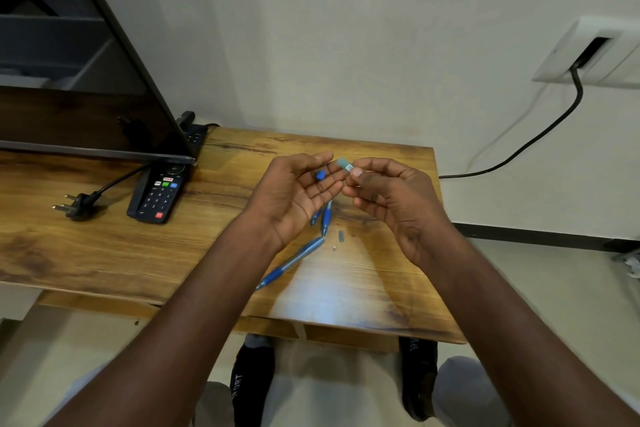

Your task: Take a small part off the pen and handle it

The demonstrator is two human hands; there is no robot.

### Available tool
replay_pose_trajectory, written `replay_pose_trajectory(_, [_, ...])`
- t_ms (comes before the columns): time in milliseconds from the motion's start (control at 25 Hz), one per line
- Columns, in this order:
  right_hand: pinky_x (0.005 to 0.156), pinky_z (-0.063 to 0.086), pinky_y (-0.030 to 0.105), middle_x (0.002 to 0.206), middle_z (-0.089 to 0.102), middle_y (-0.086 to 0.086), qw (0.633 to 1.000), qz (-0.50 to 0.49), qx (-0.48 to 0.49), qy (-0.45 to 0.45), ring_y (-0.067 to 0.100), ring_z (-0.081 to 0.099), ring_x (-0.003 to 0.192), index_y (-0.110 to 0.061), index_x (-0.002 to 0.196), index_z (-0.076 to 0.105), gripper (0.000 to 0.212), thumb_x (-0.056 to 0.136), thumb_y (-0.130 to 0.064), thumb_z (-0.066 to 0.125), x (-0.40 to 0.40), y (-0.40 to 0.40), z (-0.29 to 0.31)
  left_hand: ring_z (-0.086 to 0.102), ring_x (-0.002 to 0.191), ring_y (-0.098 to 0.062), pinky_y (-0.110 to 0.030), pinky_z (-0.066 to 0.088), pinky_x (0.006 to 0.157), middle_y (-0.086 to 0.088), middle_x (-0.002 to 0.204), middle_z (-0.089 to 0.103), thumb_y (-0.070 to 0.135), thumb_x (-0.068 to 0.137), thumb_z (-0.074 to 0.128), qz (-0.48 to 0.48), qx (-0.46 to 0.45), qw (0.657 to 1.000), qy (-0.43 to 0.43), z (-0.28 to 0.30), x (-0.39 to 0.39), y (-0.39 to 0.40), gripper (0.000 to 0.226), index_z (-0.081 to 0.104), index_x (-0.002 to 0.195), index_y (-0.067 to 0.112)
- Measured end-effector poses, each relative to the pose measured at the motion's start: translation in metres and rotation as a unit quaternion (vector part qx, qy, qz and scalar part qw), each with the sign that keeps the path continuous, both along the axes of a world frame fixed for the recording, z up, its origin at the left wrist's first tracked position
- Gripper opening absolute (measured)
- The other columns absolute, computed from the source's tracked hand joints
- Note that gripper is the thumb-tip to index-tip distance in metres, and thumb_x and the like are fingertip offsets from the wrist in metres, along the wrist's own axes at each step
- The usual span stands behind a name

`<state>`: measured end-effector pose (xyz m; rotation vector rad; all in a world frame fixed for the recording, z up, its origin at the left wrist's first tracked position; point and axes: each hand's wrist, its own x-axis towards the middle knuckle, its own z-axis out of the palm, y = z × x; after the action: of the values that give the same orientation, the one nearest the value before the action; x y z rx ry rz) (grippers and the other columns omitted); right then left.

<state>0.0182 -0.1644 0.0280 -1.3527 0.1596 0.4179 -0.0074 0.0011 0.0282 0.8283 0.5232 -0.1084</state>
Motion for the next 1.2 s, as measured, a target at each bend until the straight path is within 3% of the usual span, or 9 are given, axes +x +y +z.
replay_pose_trajectory(120, [0.078, 0.062, 0.028, 0.091, 0.08, 0.01, 1.0, -0.027, 0.013, 0.008, 0.022, 0.076, 0.087, -0.004, 0.108, 0.078, 0.018, 0.091, -0.007, 0.079, 0.001, -0.001, 0.0, 0.074, 0.115, -0.033, -0.036, 0.06, 0.097, -0.025, 0.121, 0.074, 0.02, 0.103, 0.059, -0.003, -0.024, 0.999, 0.031, -0.003, -0.001, -0.005, 0.029, 0.073, 0.113, -0.004])
replay_pose_trajectory(320, [0.076, 0.06, 0.028, 0.089, 0.078, 0.01, 0.998, -0.042, 0.03, 0.029, 0.019, 0.071, 0.083, -0.003, 0.106, 0.078, 0.016, 0.09, -0.008, 0.079, 0.003, -0.001, -0.001, 0.075, 0.109, -0.032, -0.036, 0.06, 0.095, -0.026, 0.117, 0.075, 0.031, 0.109, 0.051, -0.023, -0.046, 0.998, 0.047, -0.005, -0.002, -0.013, 0.043, 0.069, 0.119, -0.006])
replay_pose_trajectory(520, [0.073, 0.06, 0.028, 0.073, 0.072, 0.001, 0.997, -0.076, 0.004, 0.012, 0.017, 0.067, 0.074, -0.007, 0.098, 0.078, 0.007, 0.092, -0.01, 0.08, 0.008, -0.006, -0.003, 0.074, 0.114, -0.032, -0.035, 0.059, 0.098, -0.025, 0.119, 0.076, 0.023, 0.109, 0.051, -0.062, -0.009, 0.997, 0.039, -0.006, -0.003, -0.017, 0.038, 0.067, 0.125, -0.007])
replay_pose_trajectory(680, [0.078, 0.062, 0.03, 0.082, 0.076, 0.005, 0.991, -0.064, -0.083, -0.085, 0.015, 0.071, 0.074, -0.002, 0.099, 0.08, 0.01, 0.092, -0.008, 0.079, 0.009, -0.007, -0.005, 0.074, 0.116, -0.032, -0.036, 0.059, 0.098, -0.026, 0.12, 0.075, 0.019, 0.108, 0.052, -0.061, -0.027, 0.997, 0.048, -0.007, -0.004, -0.019, 0.036, 0.067, 0.127, -0.007])
replay_pose_trajectory(960, [0.077, 0.062, 0.032, 0.086, 0.079, 0.011, 0.984, -0.058, -0.107, -0.132, 0.018, 0.072, 0.076, -0.003, 0.095, 0.081, 0.006, 0.091, -0.006, 0.078, 0.009, -0.006, -0.005, 0.072, 0.12, -0.03, -0.035, 0.057, 0.101, -0.024, 0.122, 0.075, 0.01, 0.107, 0.053, -0.07, -0.033, 0.996, 0.044, -0.006, -0.005, -0.021, 0.023, 0.071, 0.113, -0.003])
replay_pose_trajectory(1200, [0.071, 0.062, 0.025, 0.091, 0.08, 0.012, 0.98, -0.056, -0.113, -0.156, 0.017, 0.075, 0.079, -0.003, 0.096, 0.08, 0.006, 0.091, -0.005, 0.078, 0.009, -0.005, -0.003, 0.073, 0.117, -0.027, -0.033, 0.059, 0.096, -0.023, 0.122, 0.075, 0.008, 0.106, 0.055, -0.064, -0.051, 0.996, 0.046, -0.008, -0.004, -0.022, 0.022, 0.069, 0.119, -0.004])
